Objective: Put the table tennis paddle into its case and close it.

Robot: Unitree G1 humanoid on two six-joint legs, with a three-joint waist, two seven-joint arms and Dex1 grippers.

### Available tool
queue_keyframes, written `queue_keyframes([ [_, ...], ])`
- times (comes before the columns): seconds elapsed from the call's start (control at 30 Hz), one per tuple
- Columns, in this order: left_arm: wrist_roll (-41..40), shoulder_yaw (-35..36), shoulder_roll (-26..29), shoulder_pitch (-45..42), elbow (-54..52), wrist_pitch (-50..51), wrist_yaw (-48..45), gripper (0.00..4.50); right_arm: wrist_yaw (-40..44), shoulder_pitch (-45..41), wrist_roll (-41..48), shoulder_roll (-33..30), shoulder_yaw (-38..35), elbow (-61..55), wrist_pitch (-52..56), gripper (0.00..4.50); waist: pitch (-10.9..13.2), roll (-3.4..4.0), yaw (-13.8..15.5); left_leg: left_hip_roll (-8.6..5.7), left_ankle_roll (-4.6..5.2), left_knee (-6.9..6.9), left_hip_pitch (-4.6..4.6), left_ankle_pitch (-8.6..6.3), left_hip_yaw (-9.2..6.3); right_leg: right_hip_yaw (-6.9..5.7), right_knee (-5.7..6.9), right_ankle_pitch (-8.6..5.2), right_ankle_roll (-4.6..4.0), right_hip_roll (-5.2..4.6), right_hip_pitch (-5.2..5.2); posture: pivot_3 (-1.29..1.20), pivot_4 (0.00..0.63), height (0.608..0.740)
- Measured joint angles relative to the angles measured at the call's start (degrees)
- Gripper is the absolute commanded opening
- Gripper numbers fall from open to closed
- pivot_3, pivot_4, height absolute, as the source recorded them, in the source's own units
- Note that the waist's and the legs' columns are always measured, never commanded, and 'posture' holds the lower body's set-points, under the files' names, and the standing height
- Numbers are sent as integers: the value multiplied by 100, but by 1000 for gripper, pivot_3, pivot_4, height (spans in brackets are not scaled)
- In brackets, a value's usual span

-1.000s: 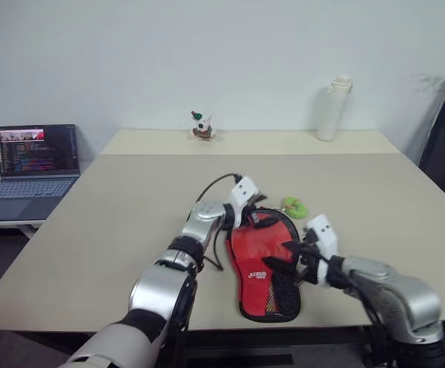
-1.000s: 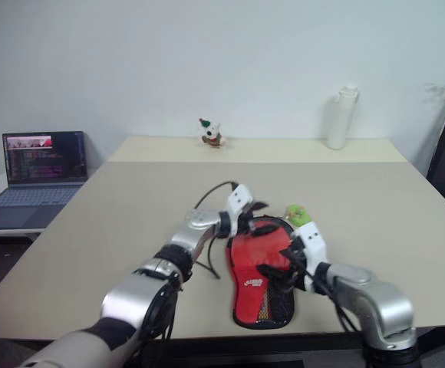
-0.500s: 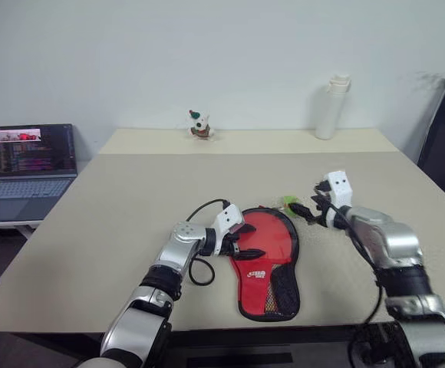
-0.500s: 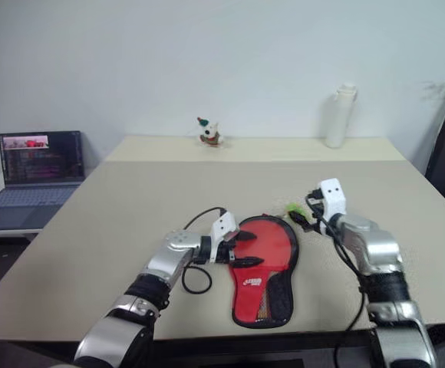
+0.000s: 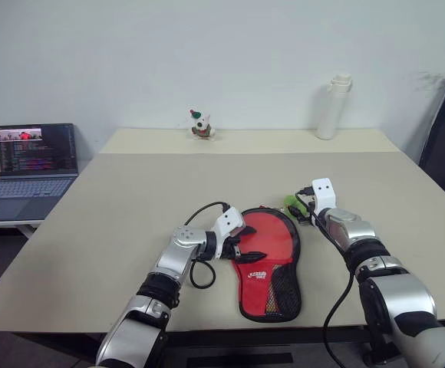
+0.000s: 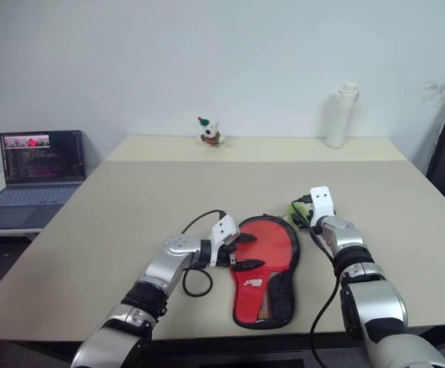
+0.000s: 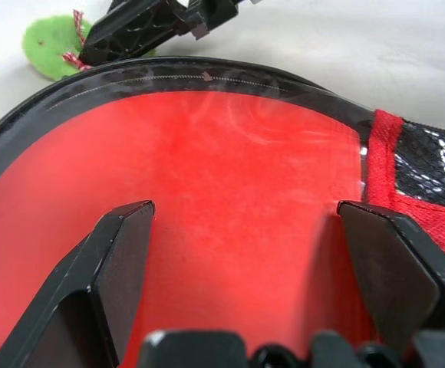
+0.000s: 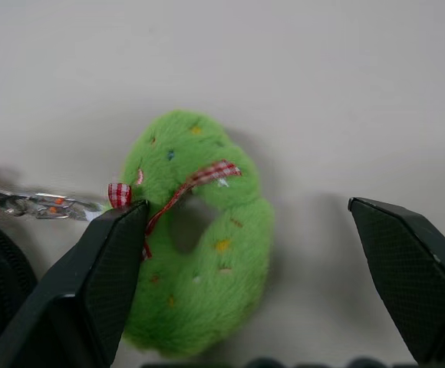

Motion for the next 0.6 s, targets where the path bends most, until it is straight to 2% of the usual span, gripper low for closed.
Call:
queue_keyframes([
  [0.37,6,-111,0,-2,-12,-51,94,4169,426,101,-124,162,192,-329,199,206,-3,2,9,-2,0,6,8,0,-3,-2,0,0,0,-1,13,0,150,740],
  [0.4,6,-122,-8,-4,-9,-55,96,4169,419,122,-124,163,193,-372,207,17,-4,3,12,-2,0,6,8,0,-5,-2,0,0,0,-2,14,0,150,740],
  [0.6,2,-159,-100,-46,103,-77,114,4169,421,334,-112,21,182,-814,449,17,-6,6,48,-8,0,6,6,0,-10,-4,-6,0,1,-7,18,0,150,740],
])
